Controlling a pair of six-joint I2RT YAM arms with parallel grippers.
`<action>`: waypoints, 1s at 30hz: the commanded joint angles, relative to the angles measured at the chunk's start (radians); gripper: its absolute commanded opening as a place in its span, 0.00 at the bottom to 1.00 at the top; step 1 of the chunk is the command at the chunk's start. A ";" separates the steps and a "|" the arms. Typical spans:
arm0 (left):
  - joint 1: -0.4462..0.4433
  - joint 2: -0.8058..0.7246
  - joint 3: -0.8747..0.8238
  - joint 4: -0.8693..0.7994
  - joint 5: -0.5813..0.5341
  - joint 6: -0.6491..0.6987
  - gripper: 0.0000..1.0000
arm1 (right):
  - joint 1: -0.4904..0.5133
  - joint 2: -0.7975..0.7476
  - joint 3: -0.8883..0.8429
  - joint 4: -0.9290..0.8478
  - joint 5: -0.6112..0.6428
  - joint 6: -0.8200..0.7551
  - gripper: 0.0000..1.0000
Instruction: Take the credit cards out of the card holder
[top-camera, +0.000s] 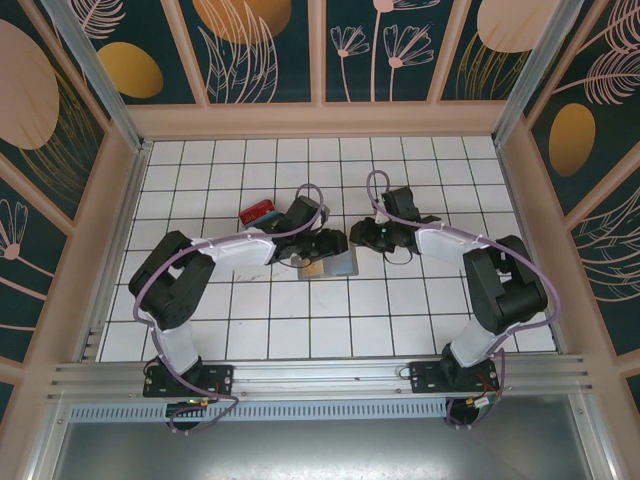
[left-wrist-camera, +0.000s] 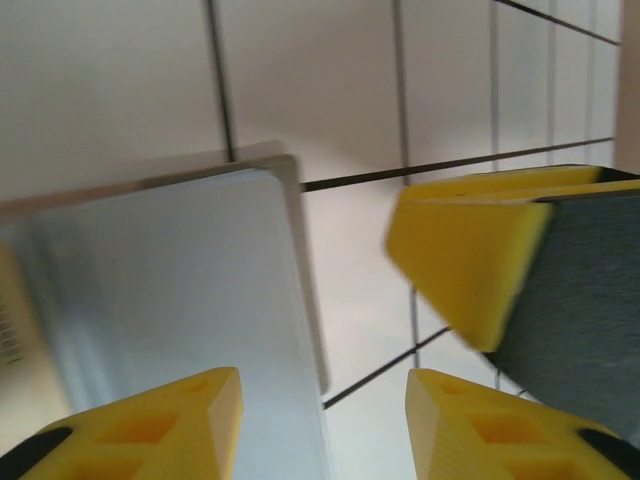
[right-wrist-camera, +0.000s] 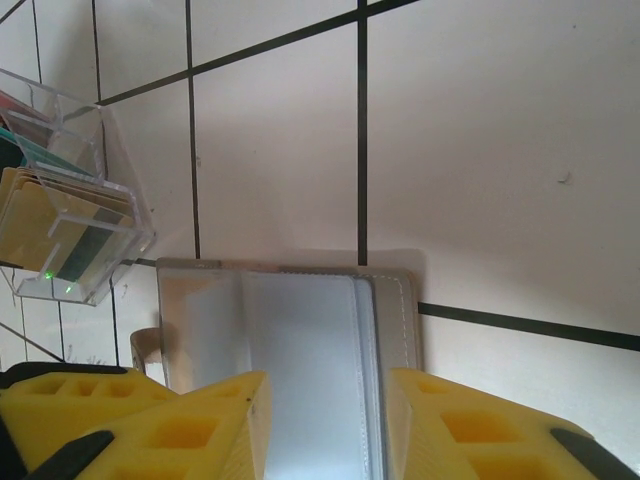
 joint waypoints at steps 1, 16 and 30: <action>-0.014 -0.021 -0.006 0.056 0.036 -0.013 0.45 | -0.003 -0.043 -0.008 -0.022 0.010 0.014 0.36; 0.097 -0.179 -0.224 -0.086 -0.104 0.042 0.04 | 0.093 0.029 0.059 0.049 -0.138 0.037 0.18; 0.097 -0.126 -0.253 -0.103 -0.134 0.053 0.02 | 0.181 0.172 0.126 0.016 -0.190 0.036 0.18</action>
